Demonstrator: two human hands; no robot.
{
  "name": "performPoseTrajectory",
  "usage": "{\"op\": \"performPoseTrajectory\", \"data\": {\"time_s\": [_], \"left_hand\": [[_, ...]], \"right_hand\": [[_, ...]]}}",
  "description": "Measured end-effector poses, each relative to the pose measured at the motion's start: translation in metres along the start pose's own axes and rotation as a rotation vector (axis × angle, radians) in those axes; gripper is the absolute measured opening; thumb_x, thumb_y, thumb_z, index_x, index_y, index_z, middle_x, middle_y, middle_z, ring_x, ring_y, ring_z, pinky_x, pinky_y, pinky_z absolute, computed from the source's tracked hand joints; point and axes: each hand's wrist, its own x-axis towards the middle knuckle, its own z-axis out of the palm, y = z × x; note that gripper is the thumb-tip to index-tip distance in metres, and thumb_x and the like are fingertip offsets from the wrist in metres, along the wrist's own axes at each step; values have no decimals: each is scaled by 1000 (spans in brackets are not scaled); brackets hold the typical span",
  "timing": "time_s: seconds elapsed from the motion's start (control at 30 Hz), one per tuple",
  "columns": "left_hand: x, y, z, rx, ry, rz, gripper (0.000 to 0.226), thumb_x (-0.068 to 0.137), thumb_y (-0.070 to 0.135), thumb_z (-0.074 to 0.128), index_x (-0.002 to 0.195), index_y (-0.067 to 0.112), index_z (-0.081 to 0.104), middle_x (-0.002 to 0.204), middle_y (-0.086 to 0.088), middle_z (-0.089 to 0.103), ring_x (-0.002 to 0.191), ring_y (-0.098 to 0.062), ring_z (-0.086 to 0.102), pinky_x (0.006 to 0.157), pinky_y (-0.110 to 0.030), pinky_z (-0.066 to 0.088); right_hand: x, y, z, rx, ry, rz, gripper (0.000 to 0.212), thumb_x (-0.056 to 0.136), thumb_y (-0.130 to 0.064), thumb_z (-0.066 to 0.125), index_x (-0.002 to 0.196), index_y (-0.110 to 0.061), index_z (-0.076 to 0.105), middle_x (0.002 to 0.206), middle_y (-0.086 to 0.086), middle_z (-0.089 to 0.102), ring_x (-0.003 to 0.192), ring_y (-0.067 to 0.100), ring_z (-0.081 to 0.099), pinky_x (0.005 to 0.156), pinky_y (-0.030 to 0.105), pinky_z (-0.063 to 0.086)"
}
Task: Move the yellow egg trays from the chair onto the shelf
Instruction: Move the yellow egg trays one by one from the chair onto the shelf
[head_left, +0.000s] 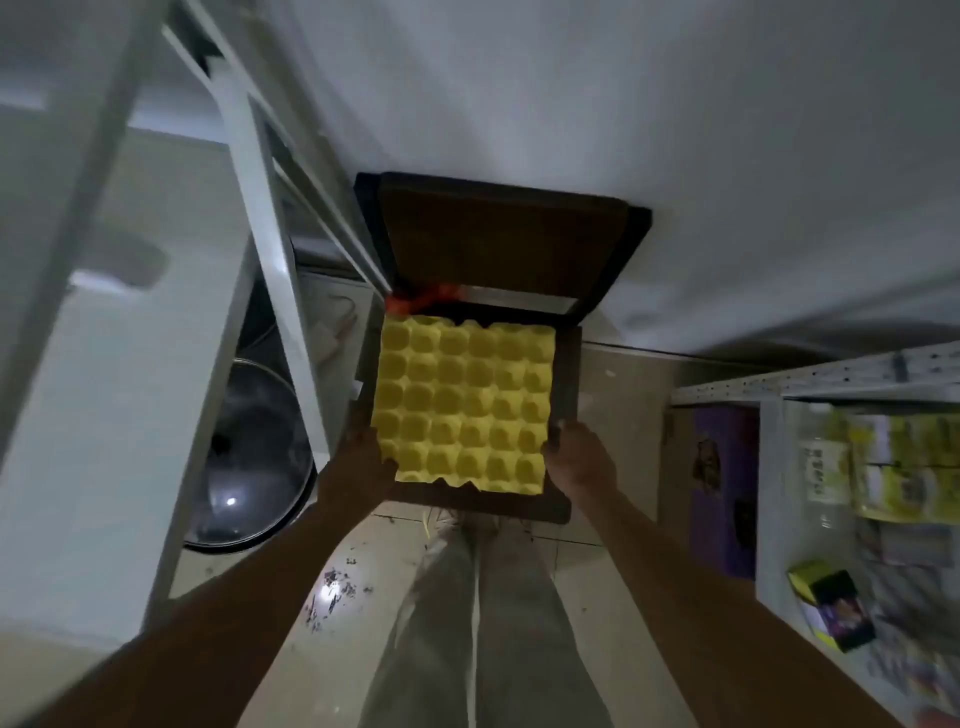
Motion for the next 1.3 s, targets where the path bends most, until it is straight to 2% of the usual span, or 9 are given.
{"op": "performPoseTrajectory", "data": {"time_s": [0.17, 0.3, 0.47, 0.63, 0.8, 1.0, 1.1, 1.2, 1.3], "left_hand": [[56, 4, 8, -114, 147, -92, 49, 96, 21, 56, 141, 5, 52, 131, -21, 57, 118, -41, 60, 96, -52, 53], [81, 5, 17, -166, 191, -147, 39, 94, 14, 54, 128, -4, 53, 128, -25, 57, 117, -43, 59, 97, -51, 51], [96, 3, 28, -178, 286, -170, 38, 98, 23, 55, 126, -3, 52, 126, -23, 59, 112, -43, 62, 93, -53, 53], [114, -3, 26, -84, 274, -191, 32, 99, 27, 51, 121, 4, 55, 121, -20, 65, 109, -41, 65, 84, -48, 53], [117, -4, 23, -63, 294, -247, 26, 94, 24, 53, 115, 12, 61, 116, -14, 69, 108, -38, 67, 80, -43, 52], [114, -2, 20, -42, 293, -232, 19, 88, 15, 52, 103, 12, 65, 100, -16, 71, 92, -39, 69, 76, -41, 57], [113, -5, 16, -21, 298, -195, 21, 87, 13, 53, 103, 12, 66, 99, -16, 72, 93, -40, 70, 71, -38, 52], [108, -4, 11, -3, 296, -178, 27, 87, 11, 51, 109, 15, 68, 101, -14, 72, 93, -39, 70, 71, -38, 51], [100, 0, 7, 16, 279, -182, 24, 89, 12, 52, 107, 16, 66, 97, -12, 69, 91, -37, 68, 69, -37, 45]], "right_hand": [[47, 10, 25, 29, 98, 119, 21, 97, -27, 53, 110, -19, 67, 107, 5, 70, 97, 27, 66, 76, 33, 53], [69, 10, 41, 66, 205, 149, 19, 98, -30, 56, 104, -20, 71, 102, 3, 73, 99, 28, 69, 70, 30, 47], [82, 8, 48, 96, 312, 199, 17, 96, -32, 63, 97, -18, 73, 96, 7, 74, 95, 31, 71, 75, 38, 59], [87, 9, 51, 30, 410, 203, 20, 94, -37, 63, 91, -20, 73, 92, 8, 72, 91, 33, 70, 71, 36, 55], [88, 6, 50, -15, 424, 197, 19, 92, -35, 64, 88, -20, 75, 86, 7, 73, 84, 32, 73, 66, 32, 53], [84, 5, 46, -69, 414, 205, 19, 94, -30, 61, 91, -17, 75, 90, 7, 73, 87, 30, 73, 67, 32, 53], [81, 3, 45, -86, 411, 221, 20, 95, -31, 61, 95, -16, 74, 95, 8, 72, 90, 31, 73, 67, 32, 50], [76, 1, 44, -60, 439, 249, 17, 94, -27, 63, 88, -16, 74, 89, 8, 73, 86, 32, 74, 61, 30, 43], [70, 0, 39, -46, 444, 274, 17, 94, -26, 63, 87, -16, 74, 87, 7, 72, 84, 31, 74, 61, 29, 41]]}}
